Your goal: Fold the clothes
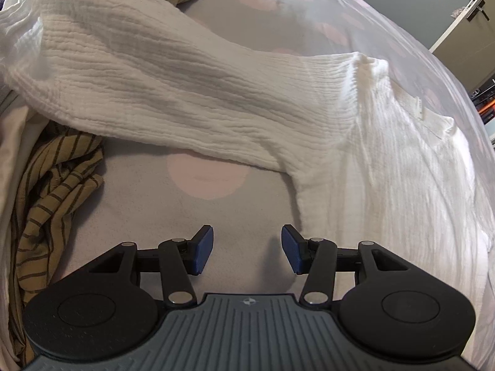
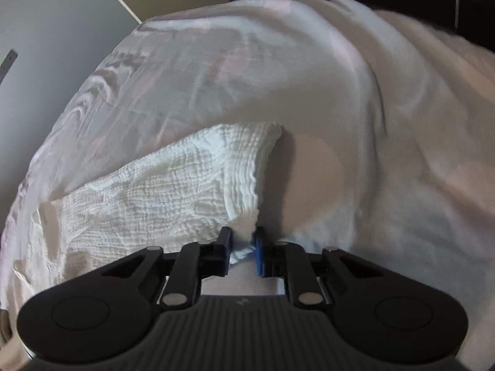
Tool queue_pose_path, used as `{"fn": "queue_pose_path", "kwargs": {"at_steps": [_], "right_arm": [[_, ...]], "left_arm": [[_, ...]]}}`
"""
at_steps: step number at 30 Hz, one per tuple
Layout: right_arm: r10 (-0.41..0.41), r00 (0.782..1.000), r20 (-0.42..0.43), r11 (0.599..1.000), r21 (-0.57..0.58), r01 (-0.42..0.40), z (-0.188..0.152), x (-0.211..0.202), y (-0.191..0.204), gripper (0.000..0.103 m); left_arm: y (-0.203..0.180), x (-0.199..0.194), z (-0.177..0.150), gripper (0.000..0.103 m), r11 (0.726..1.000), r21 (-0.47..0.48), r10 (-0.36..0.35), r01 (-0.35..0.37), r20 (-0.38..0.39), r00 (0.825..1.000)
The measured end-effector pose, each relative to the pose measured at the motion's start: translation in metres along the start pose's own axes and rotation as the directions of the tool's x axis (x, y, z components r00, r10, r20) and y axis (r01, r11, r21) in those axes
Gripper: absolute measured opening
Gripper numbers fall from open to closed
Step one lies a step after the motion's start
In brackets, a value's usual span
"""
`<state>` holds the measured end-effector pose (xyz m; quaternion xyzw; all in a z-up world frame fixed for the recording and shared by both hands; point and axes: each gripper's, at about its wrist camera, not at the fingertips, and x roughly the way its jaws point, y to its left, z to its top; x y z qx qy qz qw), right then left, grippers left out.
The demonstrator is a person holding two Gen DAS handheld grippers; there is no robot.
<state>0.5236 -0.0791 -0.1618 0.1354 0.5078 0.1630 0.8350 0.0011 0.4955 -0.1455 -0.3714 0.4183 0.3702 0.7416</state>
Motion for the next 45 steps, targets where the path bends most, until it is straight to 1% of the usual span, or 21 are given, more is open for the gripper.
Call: {"fn": "queue_pose_path", "kwargs": {"at_steps": [2,4,10,13,14,15,18,21,22,24,27,29,32,34,35,36,37,39,41,43,45], "right_arm": [[-0.064,0.997,0.045,0.996,-0.059,0.067,0.011,-0.002,0.004,0.015],[-0.095,0.991,0.089,0.994,-0.044,0.099,0.027,-0.002,-0.007,0.015],[-0.102,0.991,0.085,0.993,-0.057,0.107,0.034,0.018,-0.014,0.017],[-0.106,0.989,0.104,0.993,-0.034,0.11,0.031,0.015,-0.016,0.027],[-0.12,0.986,0.117,0.992,-0.037,0.125,0.028,0.01,-0.014,0.034],[-0.134,0.982,0.13,0.989,-0.04,0.14,0.024,0.005,-0.011,0.038],[-0.157,0.973,0.171,0.982,-0.079,0.172,0.005,-0.015,0.004,0.038],[-0.114,0.974,0.197,0.986,-0.101,0.136,-0.023,-0.034,0.028,0.038],[-0.078,0.979,0.189,0.991,-0.095,0.098,-0.033,-0.038,0.037,0.038],[0.004,0.989,0.148,0.997,-0.072,0.007,-0.051,-0.04,0.061,0.039],[0.096,0.992,0.081,0.993,-0.083,-0.089,-0.077,-0.034,0.106,0.043],[0.13,0.99,0.055,0.986,-0.115,-0.123,-0.094,-0.025,0.139,0.043],[0.163,0.985,0.049,0.98,-0.127,-0.155,-0.116,-0.011,0.166,0.043],[0.184,0.982,0.049,0.974,-0.143,-0.176,-0.124,0.001,0.175,0.042],[0.195,0.98,0.048,0.971,-0.151,-0.186,-0.129,0.007,0.18,0.042],[0.206,0.977,0.048,0.968,-0.159,-0.196,-0.133,0.013,0.184,0.041],[0.225,0.973,0.05,0.963,-0.164,-0.214,-0.134,0.015,0.186,0.04],[0.243,0.968,0.064,0.956,-0.183,-0.228,-0.132,0.021,0.187,0.038],[0.255,0.964,0.072,0.957,-0.163,-0.24,-0.128,0.026,0.182,0.035],[0.259,0.963,0.07,0.962,-0.113,-0.25,-0.125,0.033,0.174,0.034],[0.273,0.96,0.062,0.962,-0.038,-0.271,-0.123,0.041,0.163,0.033]], "left_arm": [[0.002,0.003,-0.001,0.047,1.0,-0.004,0.001,-0.001,0.001,1.0],[0.003,0.004,0.0,0.047,1.0,-0.002,0.002,-0.002,0.003,1.0],[0.003,0.002,0.003,0.047,1.0,-0.004,-0.026,0.026,0.024,0.999],[0.004,-0.002,0.004,0.047,0.998,-0.011,-0.057,0.057,0.04,0.998],[0.004,-0.003,0.004,0.047,0.998,-0.012,-0.068,0.069,0.045,0.997],[0.004,-0.005,0.005,0.047,0.997,-0.013,-0.08,0.08,0.05,0.996],[0.008,-0.006,0.007,0.047,0.991,-0.049,-0.124,0.127,0.059,0.991],[0.011,-0.001,0.009,0.047,0.981,-0.102,-0.16,0.166,0.069,0.985],[0.012,0.002,0.011,0.047,0.976,-0.121,-0.171,0.179,0.076,0.982],[0.015,0.007,0.014,0.047,0.965,-0.16,-0.193,0.206,0.09,0.977],[0.018,0.013,0.017,0.047,0.942,-0.209,-0.245,0.263,0.108,0.964],[0.014,0.018,0.016,0.046,0.946,-0.194,-0.244,0.262,0.11,0.964],[0.005,0.022,0.014,0.042,0.957,-0.136,-0.243,0.258,0.119,0.963],[0.002,0.024,0.013,0.031,0.96,-0.102,-0.248,0.261,0.125,0.961],[0.002,0.025,0.013,0.03,0.96,-0.093,-0.253,0.265,0.126,0.959],[0.002,0.026,0.013,0.026,0.959,-0.084,-0.258,0.27,0.127,0.958],[0.0,0.027,0.013,0.016,0.961,-0.069,-0.258,0.268,0.126,0.958],[-0.002,0.028,0.012,0.005,0.97,-0.038,-0.235,0.242,0.133,0.963],[-0.004,0.026,0.012,0.004,0.981,-0.009,-0.191,0.194,0.151,0.97],[0.001,0.021,0.015,0.004,0.985,-0.035,-0.161,0.17,0.179,0.971],[0.008,0.023,0.017,0.004,0.983,-0.059,-0.16,0.172,0.171,0.972]]}}
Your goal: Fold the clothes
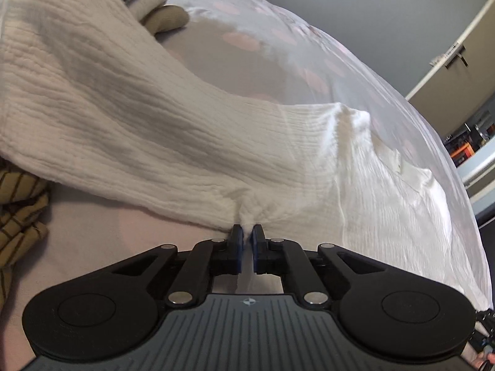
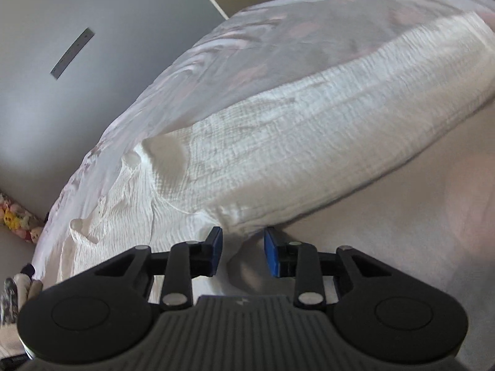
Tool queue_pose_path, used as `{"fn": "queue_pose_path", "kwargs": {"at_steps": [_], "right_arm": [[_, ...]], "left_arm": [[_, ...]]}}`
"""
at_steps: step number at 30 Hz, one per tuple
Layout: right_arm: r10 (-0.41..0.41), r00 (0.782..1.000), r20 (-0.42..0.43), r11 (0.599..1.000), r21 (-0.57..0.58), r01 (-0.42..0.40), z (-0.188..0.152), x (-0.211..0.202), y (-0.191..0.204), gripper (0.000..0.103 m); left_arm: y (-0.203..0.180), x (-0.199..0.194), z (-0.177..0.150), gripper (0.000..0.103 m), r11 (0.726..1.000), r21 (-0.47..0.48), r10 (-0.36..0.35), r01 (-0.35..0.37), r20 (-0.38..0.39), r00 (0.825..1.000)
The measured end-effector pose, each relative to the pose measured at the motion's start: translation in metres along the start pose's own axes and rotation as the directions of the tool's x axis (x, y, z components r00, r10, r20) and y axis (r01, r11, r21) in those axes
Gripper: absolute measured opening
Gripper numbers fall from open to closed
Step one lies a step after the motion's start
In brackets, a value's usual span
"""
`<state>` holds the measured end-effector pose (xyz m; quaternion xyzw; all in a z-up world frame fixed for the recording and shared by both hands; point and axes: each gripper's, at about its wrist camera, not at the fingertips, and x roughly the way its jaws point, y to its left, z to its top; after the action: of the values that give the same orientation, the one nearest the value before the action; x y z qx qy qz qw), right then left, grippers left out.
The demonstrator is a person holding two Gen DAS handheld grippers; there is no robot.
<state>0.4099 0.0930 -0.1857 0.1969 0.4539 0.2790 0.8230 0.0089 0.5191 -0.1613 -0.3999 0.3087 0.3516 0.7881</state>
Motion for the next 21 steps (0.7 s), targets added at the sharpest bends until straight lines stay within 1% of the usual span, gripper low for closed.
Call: {"fn": "queue_pose_path", "kwargs": {"at_steps": [1,4,5,6,7,9,11,13,15,17,19,20,21], "right_arm": [[0.016,1.0,-0.004,0.999,0.037,-0.016,0.0,0.003,-0.006,0.033],[0.049,0.999,0.006,0.997,0.067,-0.049,0.004,0.008,-0.011,0.032],[0.059,0.998,0.009,0.995,0.076,-0.06,0.005,0.01,-0.012,0.025],[0.05,0.999,0.01,0.996,0.07,-0.051,0.005,0.011,-0.013,0.009],[0.04,0.999,0.01,0.997,0.063,-0.041,0.006,0.012,-0.013,0.006],[-0.017,0.997,0.076,1.0,0.01,0.016,0.007,0.006,-0.009,0.005],[-0.045,0.987,0.155,0.995,-0.08,0.058,0.012,-0.001,0.0,0.005],[-0.032,0.987,0.156,0.992,-0.114,0.05,0.017,0.001,0.005,0.005],[-0.043,0.992,0.118,0.992,-0.111,0.057,0.016,0.007,0.003,0.006],[-0.056,0.996,0.073,0.996,-0.071,0.062,0.014,0.011,-0.003,0.007],[-0.049,0.996,0.078,0.998,-0.038,0.052,0.015,0.006,-0.005,0.009],[-0.049,0.996,0.08,0.998,-0.024,0.051,0.013,0.003,-0.004,0.015],[-0.048,0.996,0.081,0.999,-0.009,0.049,0.011,-0.001,-0.003,0.021]], "left_arm": [[0.003,0.001,0.001,0.004,1.0,-0.011,0.001,-0.001,-0.004,1.0],[-0.002,0.002,-0.001,0.004,0.999,0.034,0.023,-0.023,0.003,1.0],[-0.003,0.003,0.0,0.004,0.999,0.033,0.026,-0.026,0.003,1.0],[-0.003,0.003,0.0,0.004,0.999,0.029,0.026,-0.026,0.002,1.0],[-0.003,0.002,0.001,0.004,0.999,0.029,0.029,-0.029,0.009,1.0],[-0.005,-0.001,0.001,0.004,0.998,0.038,0.04,-0.041,0.031,0.999],[-0.007,-0.003,0.002,0.004,0.997,0.048,0.049,-0.051,0.056,0.997],[-0.005,0.002,0.001,0.004,0.997,0.055,0.052,-0.054,0.038,0.998],[-0.003,0.007,-0.001,0.004,0.997,0.059,0.055,-0.055,0.015,0.998],[-0.003,0.006,0.0,0.007,0.997,0.054,0.051,-0.051,0.013,0.999],[-0.001,0.001,0.0,0.01,0.998,0.039,0.047,-0.048,0.008,0.999],[0.0,-0.003,0.0,0.012,0.998,0.027,0.047,-0.048,0.006,0.999],[0.002,-0.007,0.0,0.018,0.999,0.016,0.047,-0.047,0.005,0.999]]}}
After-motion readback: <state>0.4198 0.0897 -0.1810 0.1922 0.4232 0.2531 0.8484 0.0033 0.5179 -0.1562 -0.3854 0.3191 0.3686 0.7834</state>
